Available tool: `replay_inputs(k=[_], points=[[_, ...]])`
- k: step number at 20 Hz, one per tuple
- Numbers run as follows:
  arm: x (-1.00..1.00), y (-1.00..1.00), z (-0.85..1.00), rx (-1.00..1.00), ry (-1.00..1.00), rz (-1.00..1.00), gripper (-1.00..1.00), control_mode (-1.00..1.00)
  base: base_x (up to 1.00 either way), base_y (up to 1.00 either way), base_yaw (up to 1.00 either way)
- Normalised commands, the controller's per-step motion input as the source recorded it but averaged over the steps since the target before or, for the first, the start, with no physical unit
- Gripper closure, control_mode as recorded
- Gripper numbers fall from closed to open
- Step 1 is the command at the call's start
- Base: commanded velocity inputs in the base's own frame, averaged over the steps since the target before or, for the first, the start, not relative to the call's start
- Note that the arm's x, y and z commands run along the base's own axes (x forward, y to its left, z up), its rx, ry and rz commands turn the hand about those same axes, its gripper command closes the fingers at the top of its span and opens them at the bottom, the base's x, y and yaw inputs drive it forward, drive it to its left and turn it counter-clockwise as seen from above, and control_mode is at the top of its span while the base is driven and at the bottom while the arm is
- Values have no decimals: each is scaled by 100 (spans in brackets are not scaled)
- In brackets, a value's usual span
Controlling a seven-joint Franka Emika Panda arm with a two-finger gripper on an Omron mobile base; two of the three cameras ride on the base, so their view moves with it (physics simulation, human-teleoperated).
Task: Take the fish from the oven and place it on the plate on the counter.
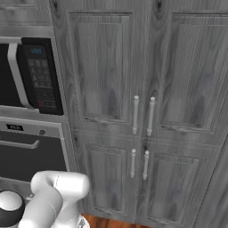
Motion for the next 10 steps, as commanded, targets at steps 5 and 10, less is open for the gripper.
replay_inputs(k=[5, 10], points=[[0, 32, -54, -12, -1, 20, -100, -100, 0, 0, 0], [16, 30, -68, 0, -5, 21, -100, -100, 0, 0, 0]])
